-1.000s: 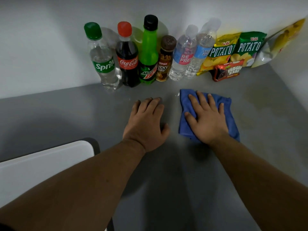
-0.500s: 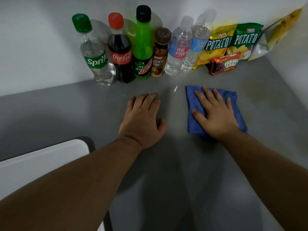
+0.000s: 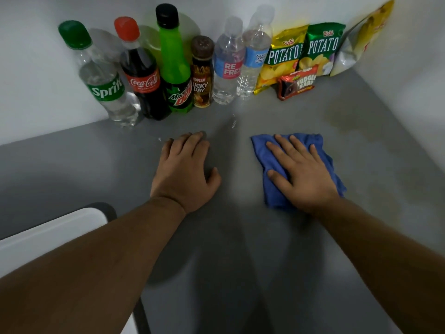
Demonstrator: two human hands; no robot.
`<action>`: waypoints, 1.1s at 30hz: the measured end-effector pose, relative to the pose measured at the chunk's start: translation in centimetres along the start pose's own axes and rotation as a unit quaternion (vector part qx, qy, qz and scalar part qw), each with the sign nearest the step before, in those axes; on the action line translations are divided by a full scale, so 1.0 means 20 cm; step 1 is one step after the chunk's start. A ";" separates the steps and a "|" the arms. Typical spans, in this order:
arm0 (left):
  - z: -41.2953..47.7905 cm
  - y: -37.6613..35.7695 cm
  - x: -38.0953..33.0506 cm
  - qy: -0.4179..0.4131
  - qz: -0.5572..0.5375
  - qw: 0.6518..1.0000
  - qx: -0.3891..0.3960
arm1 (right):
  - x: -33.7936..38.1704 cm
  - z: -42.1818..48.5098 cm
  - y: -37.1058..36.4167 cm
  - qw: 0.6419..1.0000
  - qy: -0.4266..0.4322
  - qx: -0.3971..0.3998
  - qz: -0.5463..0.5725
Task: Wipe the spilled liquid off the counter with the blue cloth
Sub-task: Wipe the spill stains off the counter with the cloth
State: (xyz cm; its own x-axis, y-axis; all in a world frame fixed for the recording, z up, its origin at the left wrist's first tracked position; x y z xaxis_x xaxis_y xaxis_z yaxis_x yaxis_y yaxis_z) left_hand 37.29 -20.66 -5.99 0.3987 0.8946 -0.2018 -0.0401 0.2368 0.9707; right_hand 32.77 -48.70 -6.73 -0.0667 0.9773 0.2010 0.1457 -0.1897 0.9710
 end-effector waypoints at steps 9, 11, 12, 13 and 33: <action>-0.01 0.00 -0.01 -0.011 0.007 1.000 -0.009 | 0.17 -0.06 -0.05 0.999 -0.029 -0.019 0.012; -0.01 -0.01 -0.02 -0.018 0.013 1.000 -0.018 | 0.15 -0.21 -0.07 1.000 0.003 -0.011 0.005; -0.01 -0.01 -0.02 -0.024 0.017 0.999 -0.021 | 0.11 -0.28 -0.07 1.000 0.011 -0.008 0.006; -0.01 0.00 -0.02 -0.032 0.020 0.999 -0.027 | 0.06 -0.34 -0.06 1.000 0.010 -0.007 0.008; -0.39 -0.15 -0.59 -0.107 -0.095 0.990 -0.013 | 0.00 -0.82 -0.13 0.995 -0.092 -0.024 0.028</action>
State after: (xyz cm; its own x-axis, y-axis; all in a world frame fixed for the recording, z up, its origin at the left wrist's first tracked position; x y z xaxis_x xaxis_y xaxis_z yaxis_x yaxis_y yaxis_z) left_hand 25.54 -28.90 -7.51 0.5860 0.7331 -0.3450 0.0312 0.4051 0.9137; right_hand 16.27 -49.80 -7.18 0.1234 0.9648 0.2322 0.0964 -0.2445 0.9648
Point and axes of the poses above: each hand's wrist, its own z-axis towards the middle knuckle, its own y-axis out of the back of the hand, x = y × z, the point moved 2 cm from there along z, towards the middle knuckle, and after that the axes turned 3 degrees about z, right-handed, at the moved point
